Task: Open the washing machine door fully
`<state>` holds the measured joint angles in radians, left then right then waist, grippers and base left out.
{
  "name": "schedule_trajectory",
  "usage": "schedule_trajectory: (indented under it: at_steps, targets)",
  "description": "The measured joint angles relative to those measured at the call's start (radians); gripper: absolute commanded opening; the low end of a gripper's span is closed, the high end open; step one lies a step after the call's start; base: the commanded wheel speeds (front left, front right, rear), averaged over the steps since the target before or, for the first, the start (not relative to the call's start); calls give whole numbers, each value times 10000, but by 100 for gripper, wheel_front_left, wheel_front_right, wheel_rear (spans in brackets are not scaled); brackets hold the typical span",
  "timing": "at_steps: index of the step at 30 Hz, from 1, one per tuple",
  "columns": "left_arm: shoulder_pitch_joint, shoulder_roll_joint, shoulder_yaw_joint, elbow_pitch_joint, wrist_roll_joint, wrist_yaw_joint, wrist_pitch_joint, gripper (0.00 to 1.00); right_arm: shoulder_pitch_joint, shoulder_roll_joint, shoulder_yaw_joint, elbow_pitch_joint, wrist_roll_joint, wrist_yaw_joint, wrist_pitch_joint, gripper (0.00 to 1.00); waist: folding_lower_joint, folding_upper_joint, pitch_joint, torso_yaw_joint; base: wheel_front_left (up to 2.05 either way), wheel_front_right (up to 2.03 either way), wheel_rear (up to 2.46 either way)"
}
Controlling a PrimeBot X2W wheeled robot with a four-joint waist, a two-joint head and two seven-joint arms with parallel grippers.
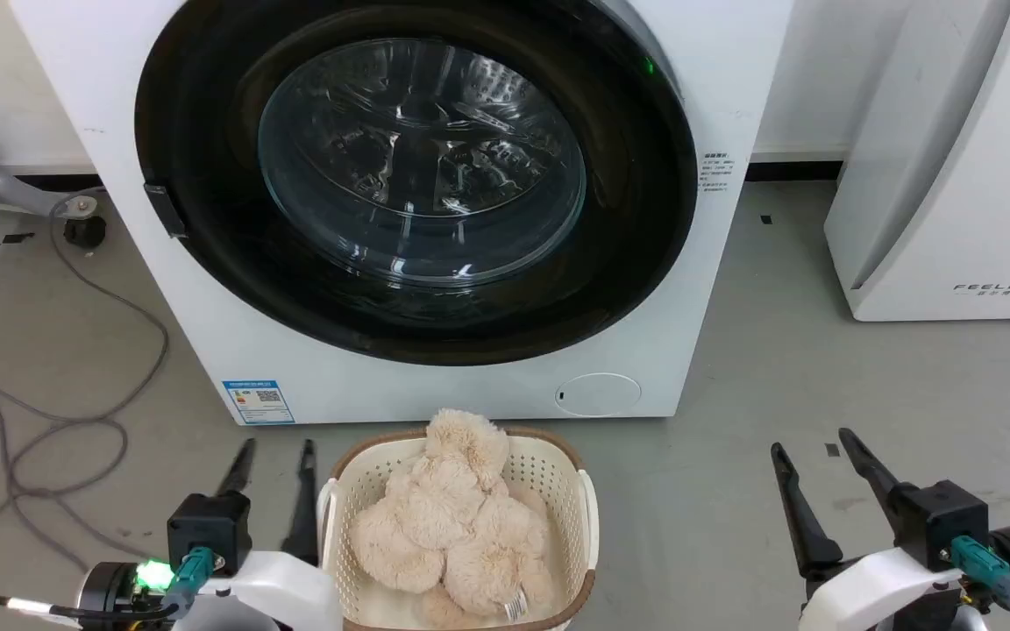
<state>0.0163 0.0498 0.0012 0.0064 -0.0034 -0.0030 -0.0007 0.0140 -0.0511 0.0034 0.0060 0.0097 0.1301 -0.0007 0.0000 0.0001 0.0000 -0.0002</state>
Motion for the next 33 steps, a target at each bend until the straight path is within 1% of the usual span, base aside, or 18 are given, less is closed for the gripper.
schedule_trajectory:
  at_steps: [8,9,10,11,24,29,33]
  targets:
    - [-2,0,-150,157,-203,0,-127,100,2,0,-15,102,144,0,-113,100,1,0,13,-11,0,0,0]
    - [-2,-2,-161,178,-253,0,-165,100,2,0,-15,113,182,0,-121,70,0,0,15,-11,0,0,0]
    - [-2,-2,-171,194,-280,2,-182,100,2,0,-15,132,196,0,-169,16,0,0,17,-12,0,0,0]
    - [-2,-2,-180,207,-282,2,-194,100,3,0,-17,144,207,0,-194,0,0,0,20,-12,0,0,0]
    - [-13,-2,-299,389,-516,12,-460,100,4,0,-36,364,690,0,-470,0,0,0,31,5,0,0,0]
    - [-36,-2,-364,420,-520,15,-556,100,3,0,-46,441,1152,-2,-571,0,0,0,39,19,0,0,0]
    - [-162,-2,-408,424,-546,35,-633,100,-9,0,-100,491,1824,0,-644,0,0,0,57,25,0,0,0]
